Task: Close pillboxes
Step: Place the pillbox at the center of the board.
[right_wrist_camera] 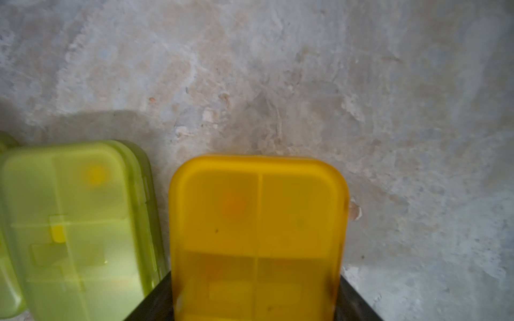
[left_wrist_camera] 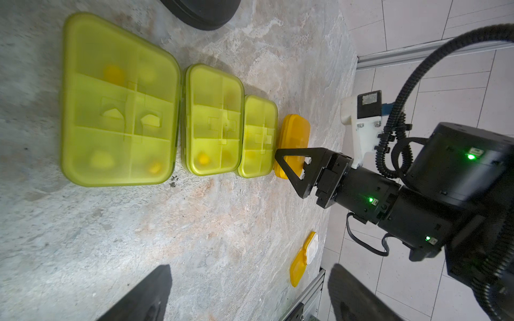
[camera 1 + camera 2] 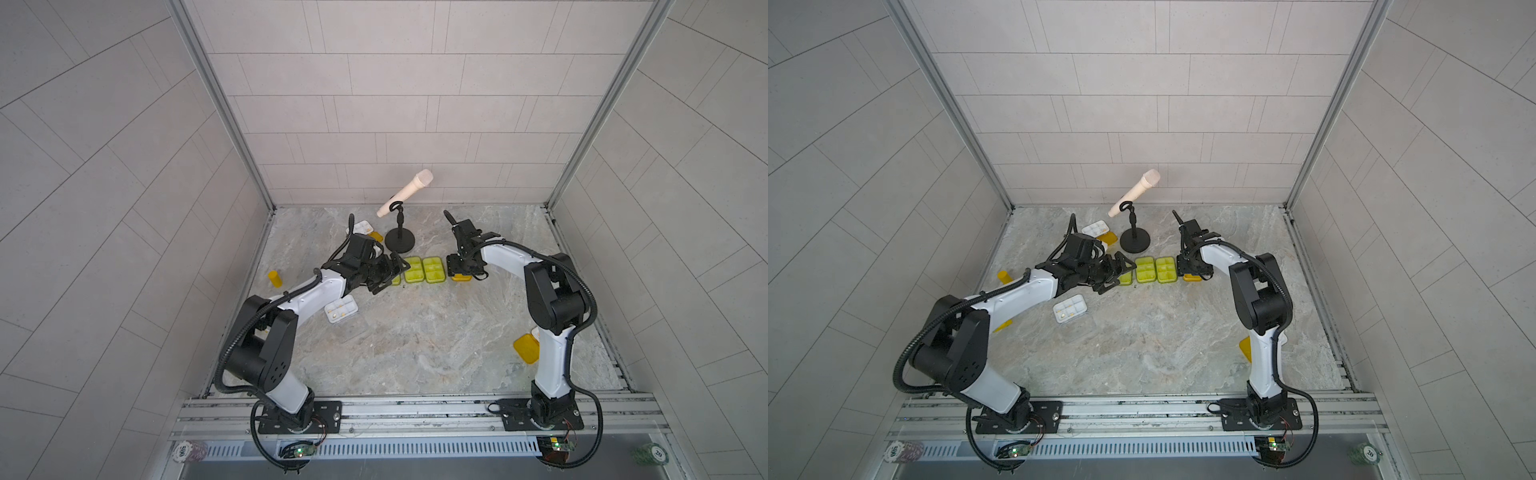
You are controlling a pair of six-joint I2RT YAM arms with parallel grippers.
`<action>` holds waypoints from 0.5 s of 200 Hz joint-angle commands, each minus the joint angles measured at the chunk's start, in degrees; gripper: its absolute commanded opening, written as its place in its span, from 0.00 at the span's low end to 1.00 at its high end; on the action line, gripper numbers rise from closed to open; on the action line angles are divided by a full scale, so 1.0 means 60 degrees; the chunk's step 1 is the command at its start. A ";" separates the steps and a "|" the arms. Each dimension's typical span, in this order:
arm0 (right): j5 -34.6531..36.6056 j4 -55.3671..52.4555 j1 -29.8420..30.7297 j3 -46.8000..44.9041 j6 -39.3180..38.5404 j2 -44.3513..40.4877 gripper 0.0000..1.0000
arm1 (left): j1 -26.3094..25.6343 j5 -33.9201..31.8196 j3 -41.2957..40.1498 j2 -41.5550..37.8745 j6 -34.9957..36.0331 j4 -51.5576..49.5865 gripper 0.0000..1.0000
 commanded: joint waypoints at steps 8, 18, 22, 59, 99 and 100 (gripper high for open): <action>-0.0100 -0.0446 -0.0032 0.0385 -0.0250 0.0360 0.71 | -0.0033 0.0100 -0.0118 0.0122 -0.0080 0.0133 0.92; -0.0107 -0.0478 -0.0047 0.0441 -0.0243 0.0423 0.72 | -0.0023 0.0110 -0.0113 0.0115 -0.0094 0.0126 0.92; -0.0111 -0.0479 -0.0049 0.0448 -0.0239 0.0437 0.72 | -0.0024 0.0111 -0.0121 0.0123 -0.0090 0.0133 0.92; -0.0188 -0.0496 -0.0089 0.0478 -0.0236 0.0453 0.76 | -0.0024 0.0156 -0.0117 0.0126 -0.0123 0.0177 0.92; -0.0262 -0.0569 -0.0092 0.0493 -0.0193 0.0303 0.81 | -0.0016 0.0191 -0.0119 0.0099 -0.0138 0.0190 0.92; -0.0266 -0.0577 -0.0092 0.0493 -0.0192 0.0297 0.81 | -0.0012 0.0184 -0.0114 0.0100 -0.0145 0.0191 0.92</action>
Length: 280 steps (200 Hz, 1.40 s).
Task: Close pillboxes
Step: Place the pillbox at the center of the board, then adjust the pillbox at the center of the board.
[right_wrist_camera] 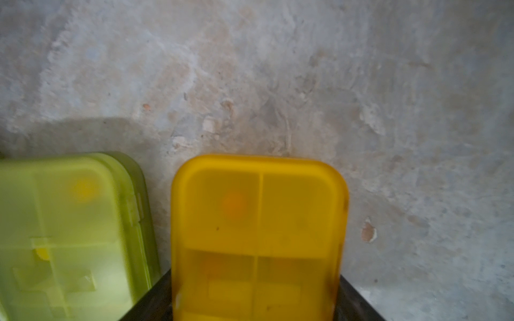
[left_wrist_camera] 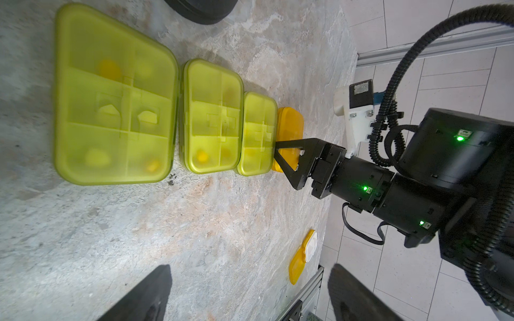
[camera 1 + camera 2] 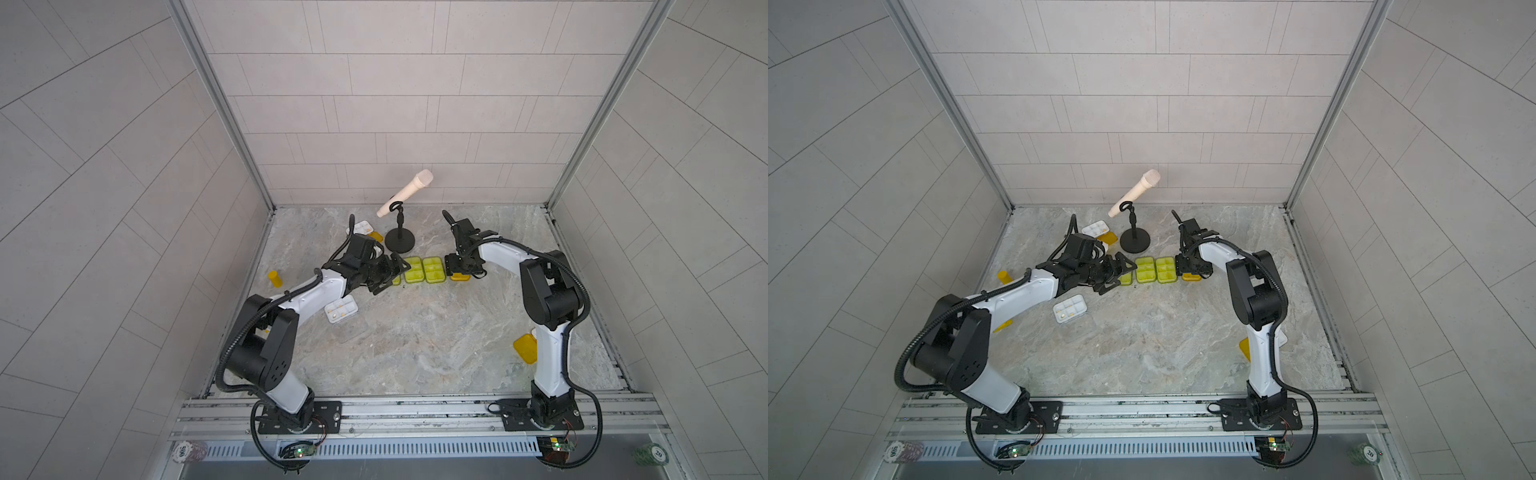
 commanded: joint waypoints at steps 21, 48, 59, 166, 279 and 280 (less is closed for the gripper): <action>-0.0024 -0.0438 -0.0035 0.0122 -0.0082 -0.0208 0.84 | -0.0024 0.0080 -0.0116 0.0050 -0.0123 0.0177 0.92; -0.0013 -0.0490 -0.0035 0.0109 -0.0038 -0.0428 0.85 | -0.0025 0.0073 -0.0113 0.0038 -0.0115 0.0179 0.92; -0.0014 -0.0510 -0.0031 0.0107 -0.0029 -0.0523 0.85 | -0.0024 0.0077 -0.0116 0.0038 -0.0126 0.0189 0.92; -0.0097 -0.0294 0.0023 -0.0801 0.0475 -0.1710 0.84 | -0.0024 0.0122 -0.0130 0.0043 -0.0142 0.0199 0.92; 0.0487 -0.1610 -0.3149 -0.7072 0.2651 -0.9076 0.96 | -0.0036 0.0328 -0.0073 -0.0109 -0.0189 0.0256 0.92; 0.0493 -0.1603 -0.3225 -0.7138 0.2661 -0.9149 0.96 | -0.0037 0.0337 -0.0077 -0.0110 -0.0209 0.0268 0.92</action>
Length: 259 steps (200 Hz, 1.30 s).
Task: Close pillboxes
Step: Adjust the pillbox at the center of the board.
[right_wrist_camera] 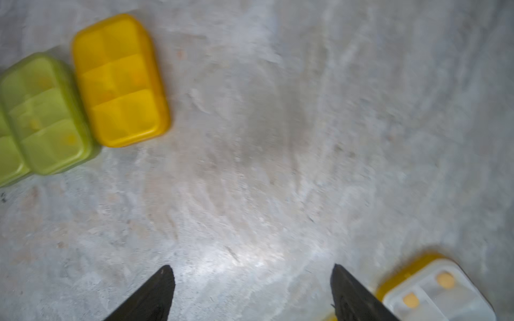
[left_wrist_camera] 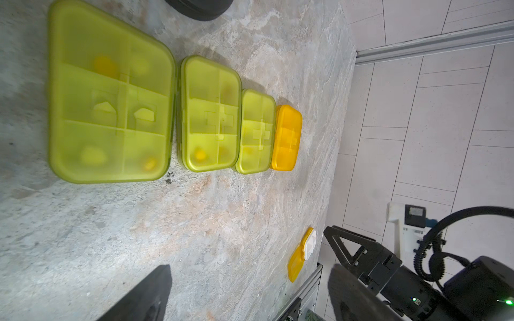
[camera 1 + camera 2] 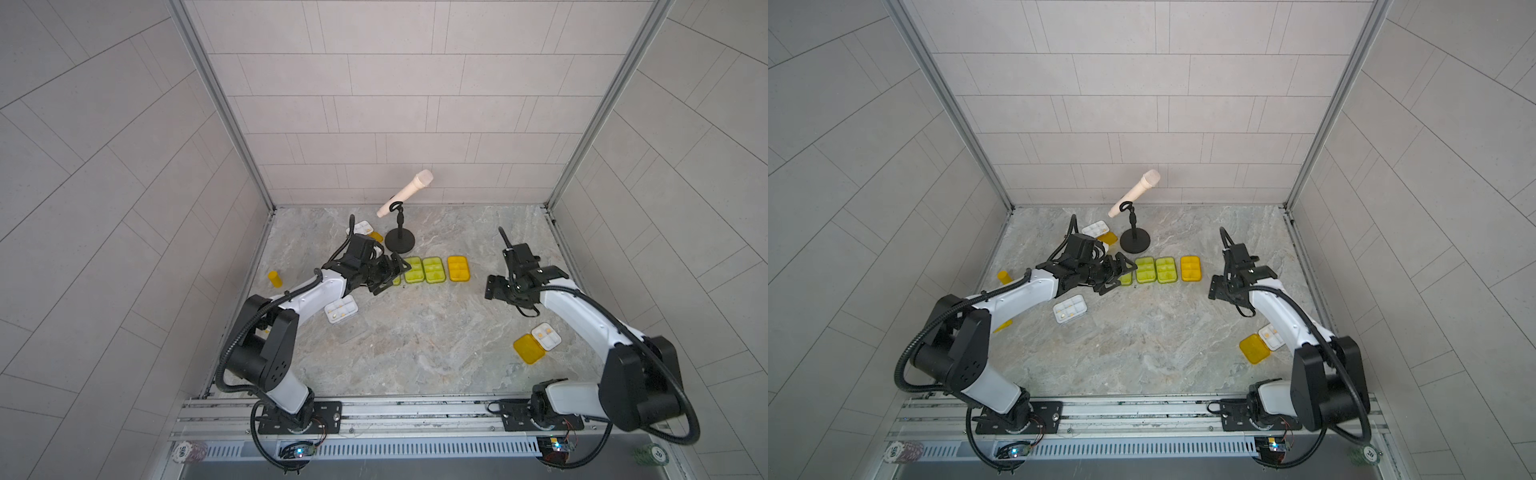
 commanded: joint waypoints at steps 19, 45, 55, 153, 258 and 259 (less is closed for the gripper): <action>0.0380 -0.0842 -0.2529 -0.1716 0.1136 -0.2506 1.00 | -0.0048 0.0267 -0.0138 -0.0125 -0.0285 0.0386 0.92; 0.0249 -0.0962 -0.3821 -0.2487 0.1265 -0.3451 1.00 | -0.0051 0.0266 -0.0142 -0.0133 -0.0291 0.0397 0.92; 0.0085 -0.0991 -0.4248 -0.2682 0.1289 -0.3572 1.00 | -0.0053 0.0276 -0.0147 -0.0127 -0.0285 0.0392 0.92; -0.0161 0.0002 -0.5216 -0.3885 0.2409 -0.4255 1.00 | -0.0082 0.0446 -0.0098 -0.0252 -0.0288 0.0469 0.92; -0.0825 0.1341 -0.5219 -0.4791 0.2707 -0.4369 1.00 | -0.0112 0.0671 0.0001 -0.0043 -0.0153 0.0677 0.92; -0.0825 0.1346 -0.5212 -0.4785 0.2703 -0.4353 1.00 | -0.0112 0.0673 0.0005 -0.0041 -0.0153 0.0678 0.92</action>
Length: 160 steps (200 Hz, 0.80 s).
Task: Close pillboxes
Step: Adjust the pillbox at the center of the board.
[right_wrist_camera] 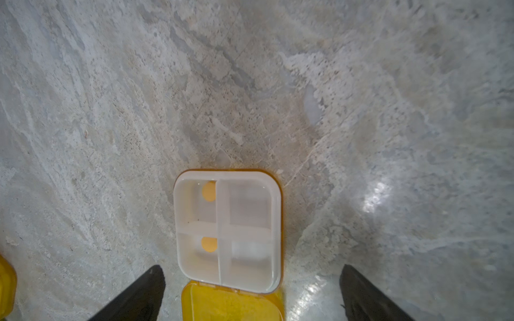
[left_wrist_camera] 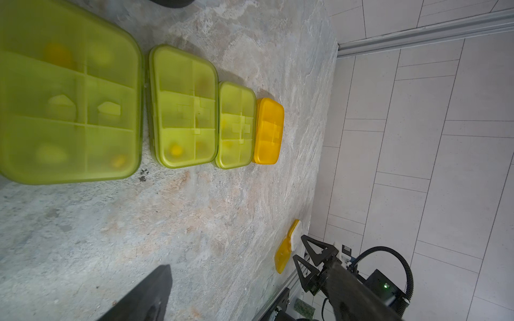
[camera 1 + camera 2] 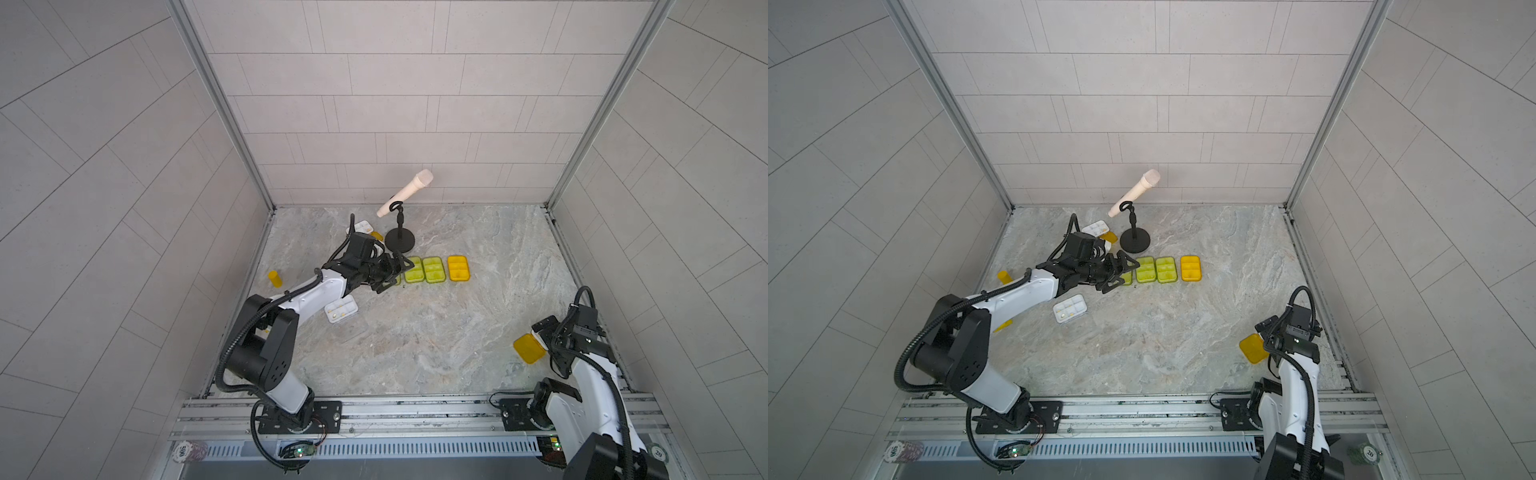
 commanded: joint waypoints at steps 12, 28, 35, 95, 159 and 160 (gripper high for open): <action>-0.0297 0.0532 -0.0050 -0.0057 0.0052 0.0253 1.00 | -0.0094 0.0110 0.0000 -0.0006 0.0055 0.0242 0.92; -0.0517 0.0785 -0.0040 -0.0108 -0.0014 0.0308 1.00 | -0.0097 0.0132 -0.0001 -0.0009 0.0066 0.0258 0.92; -0.0579 0.0832 -0.0050 -0.0097 -0.0057 0.0370 1.00 | -0.0112 0.0122 0.0020 -0.0008 0.0084 0.0257 0.92; -0.1308 0.1367 -0.0039 0.0224 -0.0519 0.1841 1.00 | -0.0148 0.0196 0.0005 0.0069 0.0039 0.0322 0.92; -0.1736 0.1687 0.0050 0.0459 -0.0879 0.2535 1.00 | -0.0155 0.0254 0.0016 0.0090 0.0026 0.0315 0.92; -0.1751 0.1694 0.0049 0.0466 -0.0879 0.2537 1.00 | -0.0156 0.0254 0.0014 0.0086 0.0026 0.0311 0.92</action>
